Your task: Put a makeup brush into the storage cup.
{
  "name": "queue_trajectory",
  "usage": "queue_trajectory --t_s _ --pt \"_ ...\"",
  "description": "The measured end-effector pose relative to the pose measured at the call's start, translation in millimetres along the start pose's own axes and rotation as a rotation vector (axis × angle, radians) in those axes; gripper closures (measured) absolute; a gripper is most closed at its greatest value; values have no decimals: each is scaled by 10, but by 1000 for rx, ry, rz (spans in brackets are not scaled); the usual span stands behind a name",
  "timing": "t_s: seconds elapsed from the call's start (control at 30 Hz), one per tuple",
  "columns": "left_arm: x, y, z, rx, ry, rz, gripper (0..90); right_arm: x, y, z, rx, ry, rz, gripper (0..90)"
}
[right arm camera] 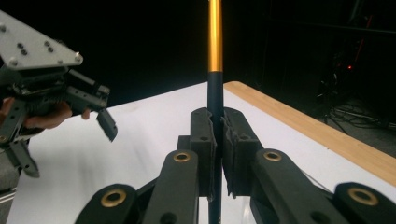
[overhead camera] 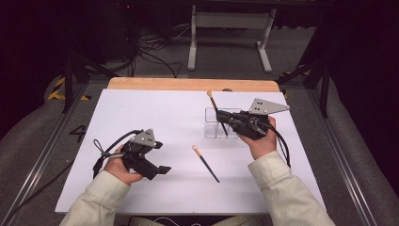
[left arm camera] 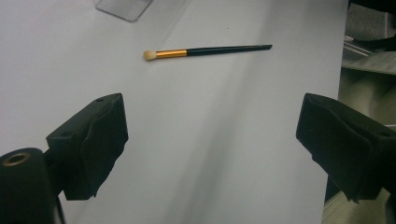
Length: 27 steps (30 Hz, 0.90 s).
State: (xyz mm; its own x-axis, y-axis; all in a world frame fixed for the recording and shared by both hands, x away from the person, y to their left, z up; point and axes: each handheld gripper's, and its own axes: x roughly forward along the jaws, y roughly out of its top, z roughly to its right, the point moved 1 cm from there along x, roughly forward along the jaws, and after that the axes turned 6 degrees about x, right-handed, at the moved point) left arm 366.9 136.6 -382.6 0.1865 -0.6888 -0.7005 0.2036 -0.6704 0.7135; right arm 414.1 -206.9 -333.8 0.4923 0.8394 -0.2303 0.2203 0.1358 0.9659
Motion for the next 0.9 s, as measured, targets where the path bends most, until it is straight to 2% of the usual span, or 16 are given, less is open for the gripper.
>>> queue_trajectory --t_s 0.07,0.2,0.3,0.57,0.8,0.9 --pt "-4 -15 0 -1 4 7 97 1 3 14 3 -2 4 839" --pt "-9 -53 -11 -15 8 51 94 30 7 76 9 -9 28 839" --pt "-12 -71 -14 -23 12 59 92 44 4 99 13 -15 39 839" --pt "1 -145 -39 -33 33 92 62 96 -11 194 27 -64 84 839" --pt "29 -188 -68 -43 45 88 44 137 -34 298 33 -110 116 839" --pt "27 -207 -74 -51 47 90 44 165 -49 347 43 -111 128 838"
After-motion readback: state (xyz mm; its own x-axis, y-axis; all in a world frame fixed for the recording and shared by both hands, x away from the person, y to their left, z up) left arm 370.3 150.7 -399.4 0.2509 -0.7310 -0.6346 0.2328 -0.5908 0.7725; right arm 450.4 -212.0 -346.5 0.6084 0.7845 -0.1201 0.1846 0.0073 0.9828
